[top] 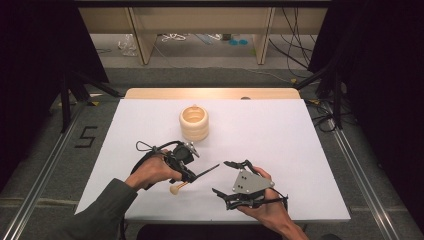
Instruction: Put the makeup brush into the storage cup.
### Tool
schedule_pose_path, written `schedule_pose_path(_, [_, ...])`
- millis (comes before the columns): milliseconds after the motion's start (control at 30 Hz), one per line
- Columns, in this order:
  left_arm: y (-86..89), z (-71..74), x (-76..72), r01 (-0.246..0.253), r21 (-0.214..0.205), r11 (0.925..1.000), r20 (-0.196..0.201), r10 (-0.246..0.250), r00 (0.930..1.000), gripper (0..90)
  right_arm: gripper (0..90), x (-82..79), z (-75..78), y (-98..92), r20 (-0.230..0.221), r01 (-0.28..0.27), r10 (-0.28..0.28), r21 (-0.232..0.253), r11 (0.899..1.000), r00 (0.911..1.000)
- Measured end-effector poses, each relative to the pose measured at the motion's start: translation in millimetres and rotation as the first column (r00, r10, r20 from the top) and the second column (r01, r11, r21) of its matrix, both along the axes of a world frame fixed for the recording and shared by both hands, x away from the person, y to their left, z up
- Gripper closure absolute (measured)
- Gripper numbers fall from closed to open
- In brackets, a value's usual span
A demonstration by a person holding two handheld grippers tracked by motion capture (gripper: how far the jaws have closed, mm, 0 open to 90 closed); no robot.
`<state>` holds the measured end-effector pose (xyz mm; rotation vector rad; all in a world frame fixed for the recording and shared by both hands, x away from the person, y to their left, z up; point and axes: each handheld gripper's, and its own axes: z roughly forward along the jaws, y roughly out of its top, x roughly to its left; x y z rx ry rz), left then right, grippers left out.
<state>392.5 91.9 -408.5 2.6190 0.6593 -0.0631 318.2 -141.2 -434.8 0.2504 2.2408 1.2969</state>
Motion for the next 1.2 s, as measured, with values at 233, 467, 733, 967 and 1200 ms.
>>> schedule_pose_path(233, [-7.7, 3.2, -6.8, 0.040, 0.005, 0.9992, -0.013, -0.040, 0.9991, 82.9, 19.8, -2.4, -1.4, 12.4, 0.055, -0.037, 0.043, -0.101, 0.994, 0.9976])
schedule_pose_path(467, [-11.8, 8.8, -11.2, 0.059, -0.018, 0.9981, -0.024, -0.059, 0.9980, 82.9, 21.8, -4.6, -6.3, 24.8, 0.110, -0.070, 0.095, -0.210, 0.975, 0.9894])
schedule_pose_path(733, [-11.6, 13.4, -14.3, 0.076, -0.017, 0.9970, -0.033, -0.077, 0.9965, 82.9, 25.1, -3.6, -5.3, 31.1, 0.188, -0.083, 0.145, -0.300, 0.950, 0.9714])
schedule_pose_path(967, [-14.0, 13.4, -15.7, 0.091, -0.014, 0.9958, -0.043, -0.091, 0.9949, 82.9, 28.9, -3.2, -5.4, 36.0, 0.225, -0.085, 0.178, -0.369, 0.926, 0.9579])
schedule_pose_path(1200, [-13.2, 15.3, -17.2, 0.097, -0.013, 0.9952, -0.047, -0.097, 0.9941, 82.9, 33.7, -6.0, -7.0, 38.2, 0.224, -0.076, 0.177, -0.397, 0.915, 0.9583])
